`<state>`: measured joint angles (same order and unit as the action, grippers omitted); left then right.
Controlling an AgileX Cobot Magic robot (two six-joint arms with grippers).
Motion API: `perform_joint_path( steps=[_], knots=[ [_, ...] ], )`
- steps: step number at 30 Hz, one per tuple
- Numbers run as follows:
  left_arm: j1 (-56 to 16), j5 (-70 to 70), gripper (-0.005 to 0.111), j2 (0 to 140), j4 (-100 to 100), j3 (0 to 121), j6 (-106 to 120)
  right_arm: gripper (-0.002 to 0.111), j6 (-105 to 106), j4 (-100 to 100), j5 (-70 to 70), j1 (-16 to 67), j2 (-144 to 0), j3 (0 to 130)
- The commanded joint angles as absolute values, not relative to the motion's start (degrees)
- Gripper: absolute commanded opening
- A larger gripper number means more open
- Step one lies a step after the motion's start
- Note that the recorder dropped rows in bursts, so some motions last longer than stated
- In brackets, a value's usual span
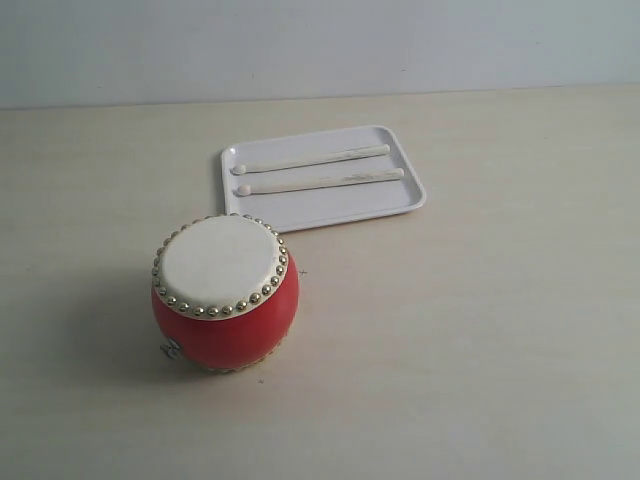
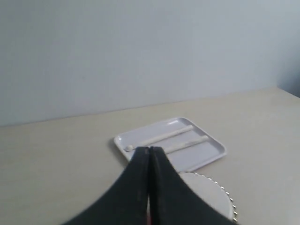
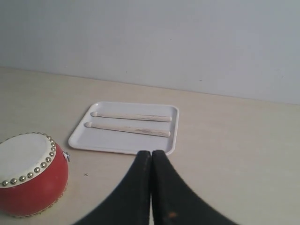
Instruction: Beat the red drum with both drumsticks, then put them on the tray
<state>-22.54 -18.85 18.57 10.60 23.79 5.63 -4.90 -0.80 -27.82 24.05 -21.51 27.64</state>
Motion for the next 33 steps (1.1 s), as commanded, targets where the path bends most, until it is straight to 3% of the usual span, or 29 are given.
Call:
perform_joint_path(
  steps=[1,7,12,19,33],
  knots=[
    [-14.5,-17.7,0.0,15.6,9.7,23.7,8.3,0.0,-4.6,-0.4,-27.7,24.0,-21.4,27.3],
    [-3.6,-14.0,0.0,10.0,9.6,16.4,9.0,0.0,-4.6,-0.4,-27.7,24.0,-21.4,27.3],
    [1.0,-5.3,0.0,3.1,9.6,7.0,8.7,0.0,-4.6,-0.4,-27.7,24.0,-21.4,27.3],
    [2.2,-2.5,0.0,0.0,9.8,0.0,8.7,0.0,-4.6,-0.4,-27.7,24.0,-21.4,27.3],
    [2.2,-4.6,0.0,0.0,11.9,0.0,8.6,0.0,-4.6,-0.4,-27.7,24.0,-21.4,27.3]
  ],
)
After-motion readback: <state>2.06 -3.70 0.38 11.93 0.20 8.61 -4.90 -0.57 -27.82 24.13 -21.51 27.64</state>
